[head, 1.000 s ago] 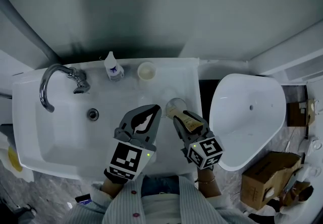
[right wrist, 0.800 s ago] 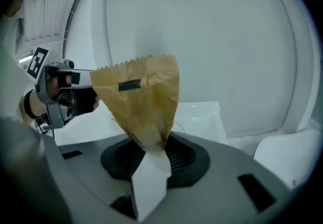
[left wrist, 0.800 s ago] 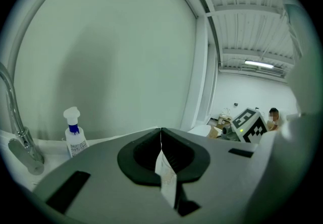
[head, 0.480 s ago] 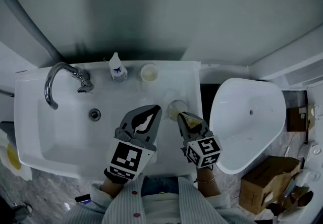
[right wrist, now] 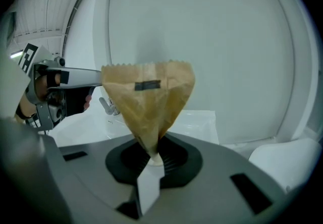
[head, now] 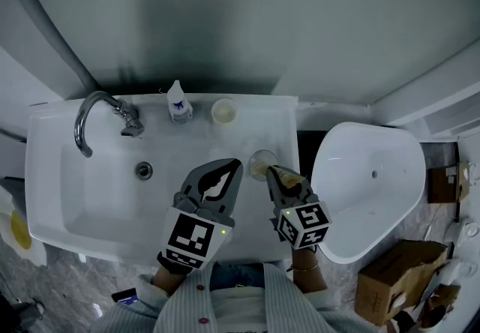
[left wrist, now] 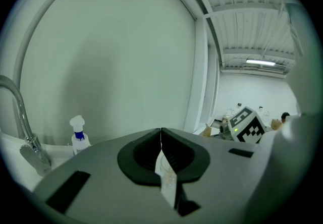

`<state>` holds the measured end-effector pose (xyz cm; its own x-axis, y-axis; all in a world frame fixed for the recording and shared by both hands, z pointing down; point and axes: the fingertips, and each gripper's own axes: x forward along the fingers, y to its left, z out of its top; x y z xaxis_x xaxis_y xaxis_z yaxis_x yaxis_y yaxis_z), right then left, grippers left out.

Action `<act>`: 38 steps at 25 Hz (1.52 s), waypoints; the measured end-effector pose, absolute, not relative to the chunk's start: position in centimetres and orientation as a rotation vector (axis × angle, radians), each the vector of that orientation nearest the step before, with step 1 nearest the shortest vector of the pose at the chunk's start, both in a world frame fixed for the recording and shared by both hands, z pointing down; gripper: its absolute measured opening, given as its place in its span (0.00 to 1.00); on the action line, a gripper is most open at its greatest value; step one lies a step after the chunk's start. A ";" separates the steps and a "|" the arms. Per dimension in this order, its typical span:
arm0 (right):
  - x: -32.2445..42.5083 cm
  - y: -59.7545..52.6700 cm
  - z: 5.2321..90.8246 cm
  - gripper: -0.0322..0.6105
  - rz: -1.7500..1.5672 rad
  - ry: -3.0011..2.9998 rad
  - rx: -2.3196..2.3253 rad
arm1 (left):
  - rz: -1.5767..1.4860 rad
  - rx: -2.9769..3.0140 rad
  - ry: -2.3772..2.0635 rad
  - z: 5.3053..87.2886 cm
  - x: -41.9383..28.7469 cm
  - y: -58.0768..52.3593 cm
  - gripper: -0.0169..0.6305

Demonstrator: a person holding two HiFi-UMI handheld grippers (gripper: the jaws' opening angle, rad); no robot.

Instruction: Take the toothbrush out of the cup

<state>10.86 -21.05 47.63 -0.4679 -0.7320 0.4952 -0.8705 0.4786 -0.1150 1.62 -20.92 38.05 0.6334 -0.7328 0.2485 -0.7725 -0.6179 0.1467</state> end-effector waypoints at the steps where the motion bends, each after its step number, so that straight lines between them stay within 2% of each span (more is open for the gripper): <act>1: 10.9 -21.1 47.3 0.11 0.500 -2.357 1.341 | 0.237 2.618 -1.233 37.8 1.7 -20.8 0.05; 17: 10.9 -19.4 39.9 0.11 0.487 -2.577 1.256 | 0.207 2.580 -1.424 33.8 2.3 -16.2 0.05; 38: 11.5 -8.7 32.7 0.11 0.369 -2.860 0.979 | 0.158 2.557 -1.606 30.5 6.7 -5.6 0.05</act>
<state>11.50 -8.73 32.74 -0.7892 -0.5908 0.1677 -0.6140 0.7645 -0.1963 6.74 -5.57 30.50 0.4326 -0.8890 0.1502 -0.9012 -0.4311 0.0442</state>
